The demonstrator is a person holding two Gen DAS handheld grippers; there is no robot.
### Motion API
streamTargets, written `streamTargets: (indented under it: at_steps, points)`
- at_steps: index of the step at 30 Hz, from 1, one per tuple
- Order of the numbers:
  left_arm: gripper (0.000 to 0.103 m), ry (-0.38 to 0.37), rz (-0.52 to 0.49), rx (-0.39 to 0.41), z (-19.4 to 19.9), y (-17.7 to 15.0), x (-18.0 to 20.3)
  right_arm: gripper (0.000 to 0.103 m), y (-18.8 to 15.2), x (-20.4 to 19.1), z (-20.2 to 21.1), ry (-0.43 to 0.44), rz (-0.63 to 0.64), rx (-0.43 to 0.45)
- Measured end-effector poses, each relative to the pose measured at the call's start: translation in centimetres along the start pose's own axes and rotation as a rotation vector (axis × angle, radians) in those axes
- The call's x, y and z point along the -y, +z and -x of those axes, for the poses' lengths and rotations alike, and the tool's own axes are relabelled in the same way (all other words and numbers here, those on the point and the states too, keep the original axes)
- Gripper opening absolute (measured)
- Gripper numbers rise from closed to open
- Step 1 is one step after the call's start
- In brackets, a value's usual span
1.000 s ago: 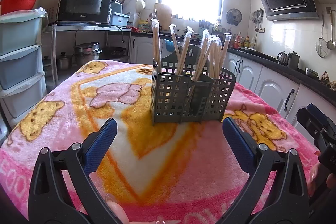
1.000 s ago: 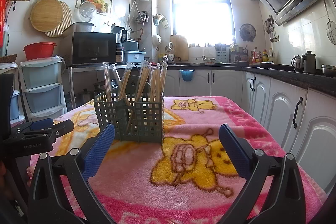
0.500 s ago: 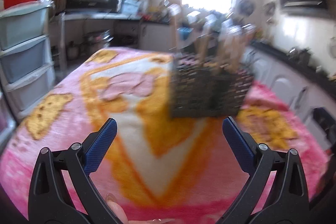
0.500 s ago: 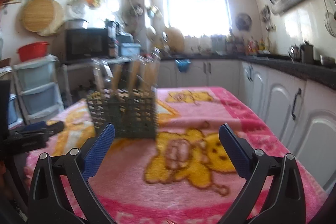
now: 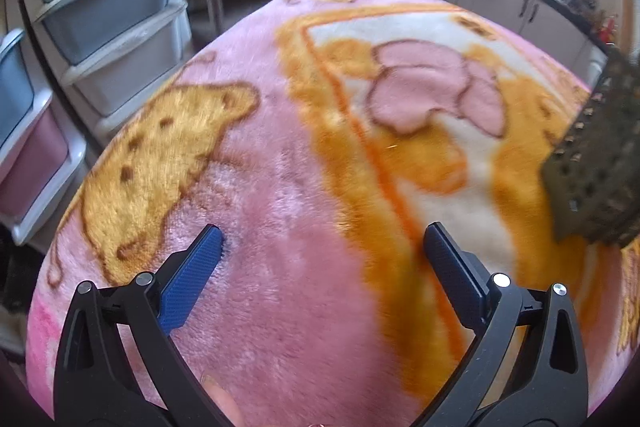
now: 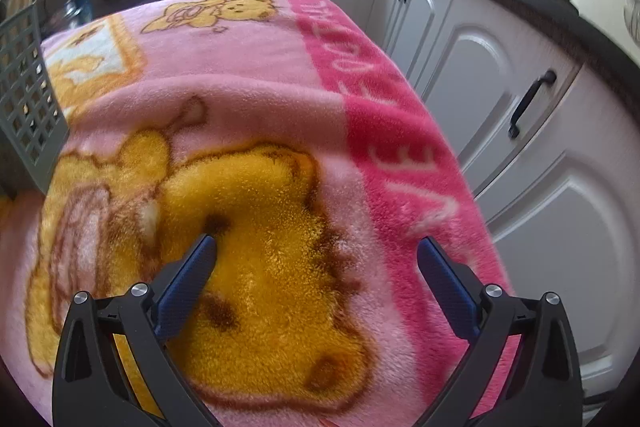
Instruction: Organize utensils
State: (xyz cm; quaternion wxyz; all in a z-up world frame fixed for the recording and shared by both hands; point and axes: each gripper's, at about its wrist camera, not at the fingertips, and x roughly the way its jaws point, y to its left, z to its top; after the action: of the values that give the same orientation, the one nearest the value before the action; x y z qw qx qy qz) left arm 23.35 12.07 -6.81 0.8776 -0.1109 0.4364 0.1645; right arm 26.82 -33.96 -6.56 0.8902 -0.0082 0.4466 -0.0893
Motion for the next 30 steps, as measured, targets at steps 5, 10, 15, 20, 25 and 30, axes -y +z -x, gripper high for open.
streamTargets:
  at_steps: [5, 10, 15, 20, 25, 30]
  points:
    - [0.093, 0.051, -0.039, -0.014, -0.3, -0.1, 0.9, 0.097, -0.3, 1.5, -0.1, 0.074, -0.069, -0.022]
    - [0.093, 0.05, -0.037, -0.014, -0.3, -0.1, 0.7, 0.098, -0.2, 1.5, -0.1, 0.083, -0.073, -0.027]
    - [0.093, 0.05, -0.038, -0.015, -0.3, 0.0, 0.8, 0.098, -0.2, 1.6, -0.1, 0.088, -0.077, -0.028]
    - [0.093, 0.05, -0.038, -0.014, -0.3, -0.1, 0.7, 0.098, -0.3, 1.6, -0.1, 0.087, -0.076, -0.028]
    - [0.093, 0.05, -0.038, -0.014, -0.3, 0.0, 0.7, 0.098, -0.3, 1.5, 0.0, 0.087, -0.076, -0.028]
    - [0.093, 0.05, -0.038, -0.015, -0.3, -0.1, 0.7, 0.098, -0.2, 1.6, -0.2, 0.087, -0.076, -0.028]
